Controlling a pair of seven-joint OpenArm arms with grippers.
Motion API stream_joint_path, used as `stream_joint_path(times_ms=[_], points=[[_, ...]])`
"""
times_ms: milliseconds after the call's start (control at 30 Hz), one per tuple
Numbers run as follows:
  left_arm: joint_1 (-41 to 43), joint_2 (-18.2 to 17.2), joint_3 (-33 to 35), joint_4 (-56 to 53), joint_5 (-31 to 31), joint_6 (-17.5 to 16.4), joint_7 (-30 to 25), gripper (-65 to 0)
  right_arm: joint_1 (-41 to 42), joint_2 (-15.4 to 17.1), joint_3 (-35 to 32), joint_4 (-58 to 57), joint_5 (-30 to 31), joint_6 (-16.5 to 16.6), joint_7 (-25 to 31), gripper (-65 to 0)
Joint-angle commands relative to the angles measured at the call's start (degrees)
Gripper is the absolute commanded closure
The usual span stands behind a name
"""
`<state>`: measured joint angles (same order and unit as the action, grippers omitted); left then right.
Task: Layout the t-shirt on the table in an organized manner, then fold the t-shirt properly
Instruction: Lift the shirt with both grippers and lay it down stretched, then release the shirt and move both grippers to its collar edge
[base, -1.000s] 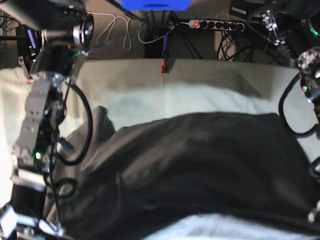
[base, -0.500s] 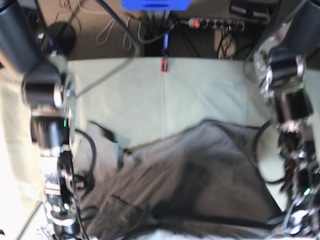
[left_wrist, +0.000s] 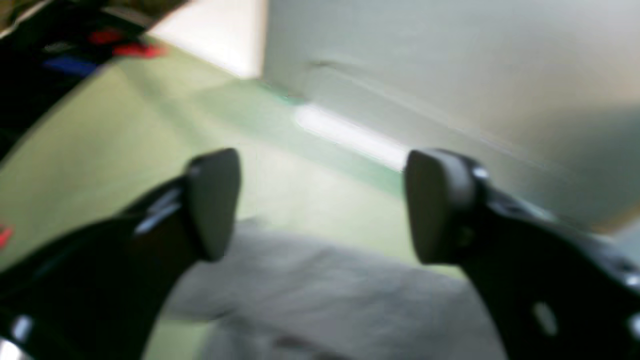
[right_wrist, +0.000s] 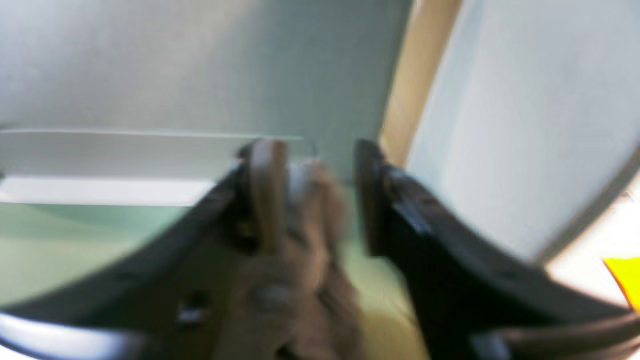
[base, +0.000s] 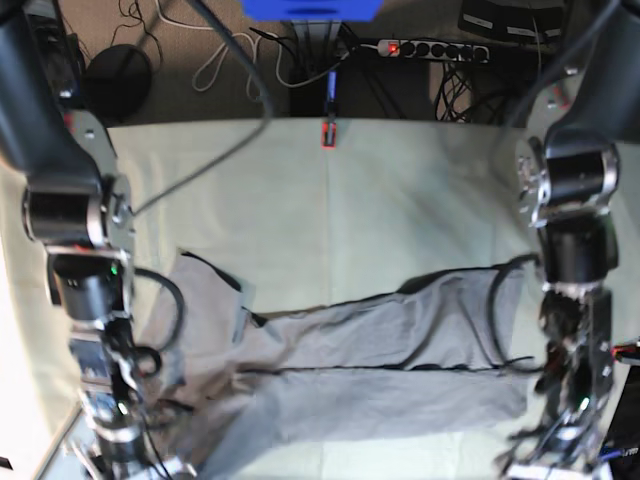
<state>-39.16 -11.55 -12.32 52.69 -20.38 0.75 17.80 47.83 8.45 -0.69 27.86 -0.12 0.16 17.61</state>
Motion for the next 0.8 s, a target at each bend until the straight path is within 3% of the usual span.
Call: stream_joint_path(times_ms=[0,133,433,600,767], points=[[-1.50,-0.10,0.14,1.69,-0.15,-0.53,-0.97,-54.7,1.62,0.39,0.20,1.20,0.16,-0.03,1.60,-33.9],[3.16,-0.10,-0.12,6.70,-0.15,-0.27,-0.44,-57.4,-2.78,0.48,0.64,4.89,0.16,-0.03,1.69,-42.3],[20.30,-2.03,-0.21,15.05,-0.32,-0.18,-0.88,-57.3,-21.24,0.91,0.73,19.40,0.16,-0.03,1.52,-43.1],[28.04,-2.03,-0.21,12.68,-0.32,-0.45,-0.97,-57.5,-32.76,0.48,0.82,23.00,0.16,-0.03,1.52,-43.1],[29.35,-1.68,-0.30,2.04,-0.32,-0.53,-0.97,-57.6,-40.05,-1.02,0.82,22.82,0.34,-0.03,1.60,-43.1]])
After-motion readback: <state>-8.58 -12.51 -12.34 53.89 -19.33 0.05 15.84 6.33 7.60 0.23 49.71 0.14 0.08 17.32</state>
